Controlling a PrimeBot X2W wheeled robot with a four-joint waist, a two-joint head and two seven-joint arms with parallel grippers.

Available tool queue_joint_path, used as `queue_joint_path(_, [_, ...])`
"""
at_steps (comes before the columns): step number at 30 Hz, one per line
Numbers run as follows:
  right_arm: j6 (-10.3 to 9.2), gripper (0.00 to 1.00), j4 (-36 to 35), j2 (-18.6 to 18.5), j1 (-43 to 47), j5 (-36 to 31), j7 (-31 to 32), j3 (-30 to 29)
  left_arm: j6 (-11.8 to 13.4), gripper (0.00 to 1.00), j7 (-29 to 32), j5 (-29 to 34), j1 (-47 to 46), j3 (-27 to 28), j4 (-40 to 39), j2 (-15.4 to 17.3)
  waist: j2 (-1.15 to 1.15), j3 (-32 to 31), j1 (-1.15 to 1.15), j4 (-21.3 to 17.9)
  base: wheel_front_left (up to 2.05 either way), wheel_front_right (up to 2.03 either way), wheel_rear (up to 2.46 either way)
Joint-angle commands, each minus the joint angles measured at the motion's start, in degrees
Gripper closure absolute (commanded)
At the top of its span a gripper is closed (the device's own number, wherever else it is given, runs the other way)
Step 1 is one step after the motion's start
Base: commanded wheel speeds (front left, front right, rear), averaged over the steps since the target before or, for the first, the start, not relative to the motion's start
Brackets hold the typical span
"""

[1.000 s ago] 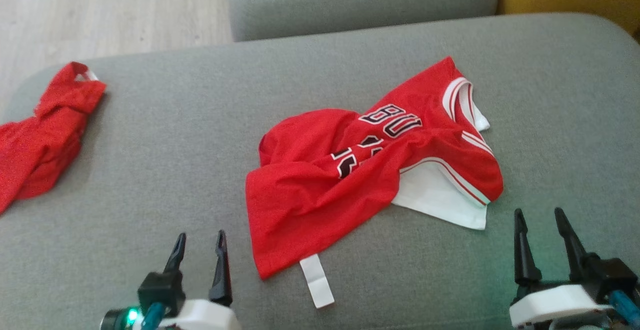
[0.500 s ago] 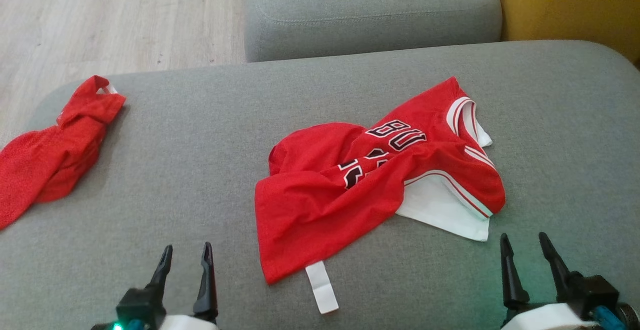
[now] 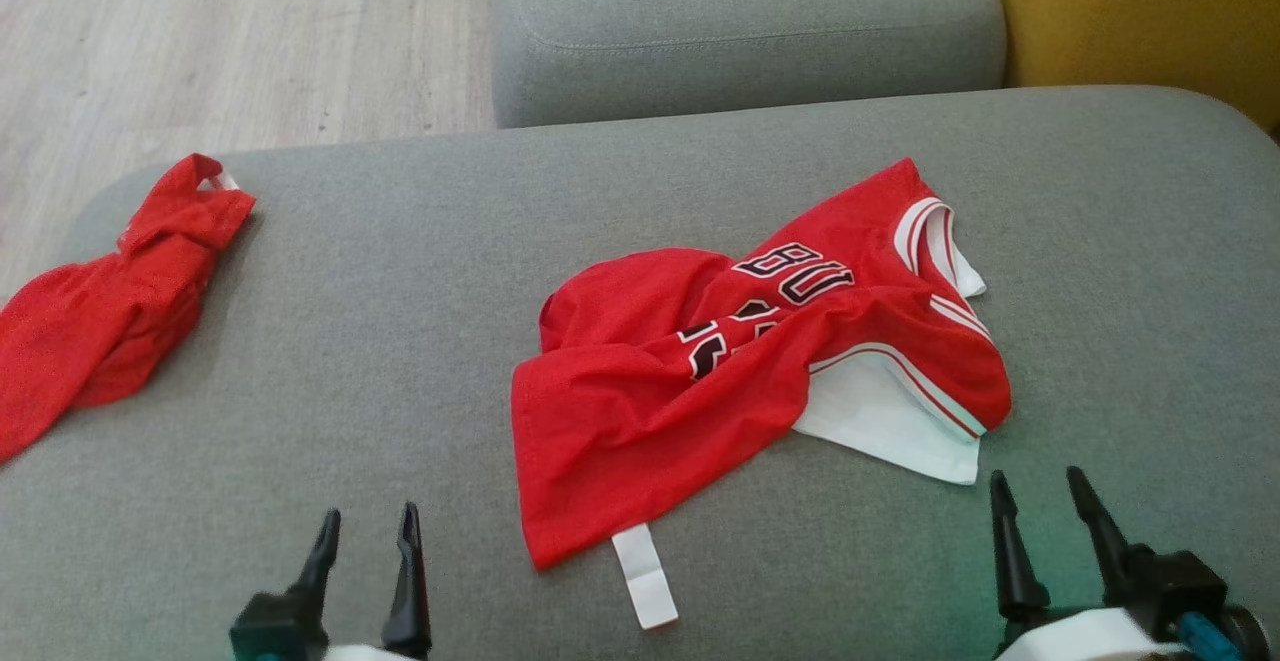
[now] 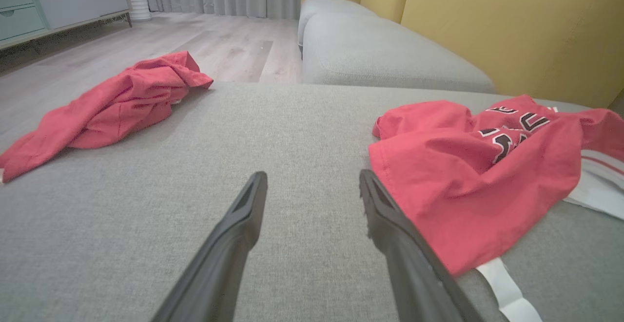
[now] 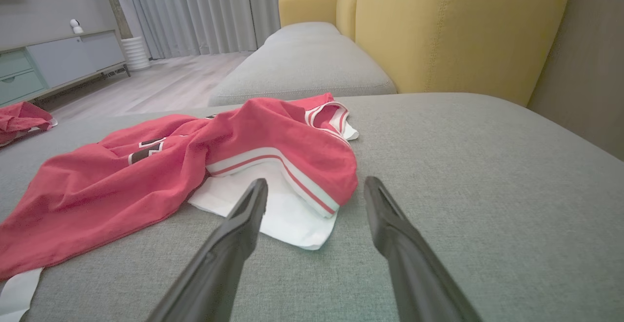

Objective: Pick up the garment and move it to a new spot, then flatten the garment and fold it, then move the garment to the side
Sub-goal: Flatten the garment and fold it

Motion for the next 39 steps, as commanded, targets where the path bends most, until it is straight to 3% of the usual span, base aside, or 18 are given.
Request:
queue_joint_path(1, [0.39,0.00,-1.1,-0.4,-2.0,0.5,-0.6,2.1,-0.3,0.00,-0.7,0.7,-1.5,1.5,-0.3,-0.4,0.00,0.1,0.00,-0.3,0.00,0.00,0.00])
queue_joint_path(5, [0.39,0.00,-0.6,-2.0,-4.0,0.1,2.5,4.7,-1.2,0.00,0.8,0.2,-2.5,-1.3,3.4,-0.6,0.00,0.8,0.00,-0.8,0.00,0.00,0.00])
queue_joint_path(16, [0.39,0.00,-1.9,-9.9,-11.3,1.5,25.1,13.3,-2.6,0.00,18.8,-3.3,-6.9,-9.3,0.3,-0.8,0.00,5.0,0.00,-1.7,0.00,0.00,0.00])
queue_joint_path(23, [0.39,0.00,-3.9,-11.7,-13.1,3.7,29.6,17.0,-1.6,0.00,21.8,-4.7,-9.4,-10.7,1.5,-0.8,0.00,7.7,0.00,-2.1,0.00,0.00,0.00])
queue_joint_path(39, [0.39,0.00,-2.7,-16.4,-16.7,4.8,35.9,19.3,-0.9,0.00,22.9,-6.8,-12.8,-12.5,2.8,-0.9,0.00,11.6,0.00,-1.6,0.00,0.00,0.00])
